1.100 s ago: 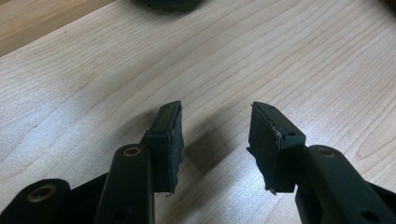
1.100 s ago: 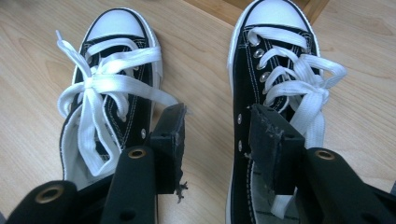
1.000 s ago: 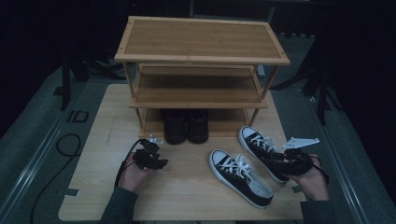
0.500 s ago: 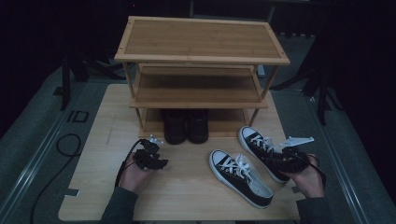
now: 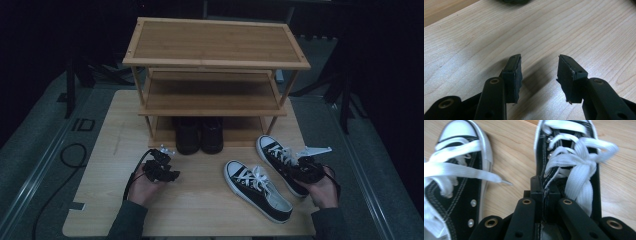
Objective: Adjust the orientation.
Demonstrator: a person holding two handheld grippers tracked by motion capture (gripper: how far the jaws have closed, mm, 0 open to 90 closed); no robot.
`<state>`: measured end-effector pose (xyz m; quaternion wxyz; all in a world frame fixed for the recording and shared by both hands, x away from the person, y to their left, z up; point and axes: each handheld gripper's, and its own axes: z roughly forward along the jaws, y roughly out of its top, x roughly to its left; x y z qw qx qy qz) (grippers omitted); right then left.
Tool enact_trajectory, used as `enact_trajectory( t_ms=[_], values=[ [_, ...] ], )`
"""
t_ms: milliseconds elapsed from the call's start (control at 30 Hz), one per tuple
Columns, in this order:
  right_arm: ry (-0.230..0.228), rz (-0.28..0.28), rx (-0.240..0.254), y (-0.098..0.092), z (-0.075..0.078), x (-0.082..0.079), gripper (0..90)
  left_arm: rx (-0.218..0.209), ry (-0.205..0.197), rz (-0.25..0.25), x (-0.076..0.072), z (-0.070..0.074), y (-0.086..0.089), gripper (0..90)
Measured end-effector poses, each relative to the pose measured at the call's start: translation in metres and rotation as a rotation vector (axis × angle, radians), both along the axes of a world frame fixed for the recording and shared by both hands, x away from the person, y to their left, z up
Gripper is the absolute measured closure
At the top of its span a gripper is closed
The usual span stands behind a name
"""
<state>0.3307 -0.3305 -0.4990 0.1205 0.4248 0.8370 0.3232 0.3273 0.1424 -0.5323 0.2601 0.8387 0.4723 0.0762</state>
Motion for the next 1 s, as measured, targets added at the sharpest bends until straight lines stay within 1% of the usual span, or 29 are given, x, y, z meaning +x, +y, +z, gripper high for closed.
enact_trajectory(
  t_ms=[67, 133, 200, 267, 333, 400, 467, 567, 733, 833, 1000],
  values=[
    [-0.014, 0.013, -0.008, 0.001, 0.0, -0.002, 88.2, 0.001, 0.0, 0.0, 0.0, 0.0, 0.0, 54.6],
    [-0.016, 0.024, 0.001, 0.002, 0.0, -0.003, 88.2, -0.001, 0.0, -0.001, 0.0, 0.0, -0.001, 54.6],
    [-0.023, 0.046, 0.032, 0.003, -0.001, -0.006, 88.2, -0.001, 0.001, 0.0, 0.0, -0.001, -0.001, 54.6],
    [-0.028, 0.055, 0.045, 0.006, -0.001, -0.007, 88.1, -0.001, 0.001, 0.0, 0.0, -0.001, -0.001, 54.6],
    [-0.03, 0.063, 0.039, 0.008, -0.001, -0.008, 88.1, -0.001, 0.001, -0.003, 0.0, -0.001, -0.001, 54.6],
    [-0.038, 0.079, 0.021, 0.011, -0.002, -0.009, 88.1, -0.002, 0.0, 0.001, 0.0, 0.0, -0.001, 54.6],
    [-0.04, 0.089, 0.025, 0.012, -0.002, -0.011, 88.1, -0.003, 0.0, 0.002, 0.0, -0.001, -0.001, 54.6],
    [-0.045, 0.125, 0.037, 0.014, -0.002, -0.013, 88.1, 0.0, 0.003, -0.001, 0.0, -0.001, -0.002, 54.6],
    [-0.049, 0.188, 0.022, 0.023, -0.002, -0.015, 88.1, 0.001, 0.003, -0.003, 0.0, -0.001, -0.002, 54.6],
    [-0.046, 0.205, 0.009, 0.026, -0.002, -0.016, 88.1, -0.002, 0.002, 0.001, 0.0, -0.001, -0.001, 54.6],
    [-0.055, 0.273, 0.002, 0.028, -0.002, -0.019, 88.1, -0.002, 0.002, 0.0, 0.0, -0.001, -0.001, 54.6]
  ],
)
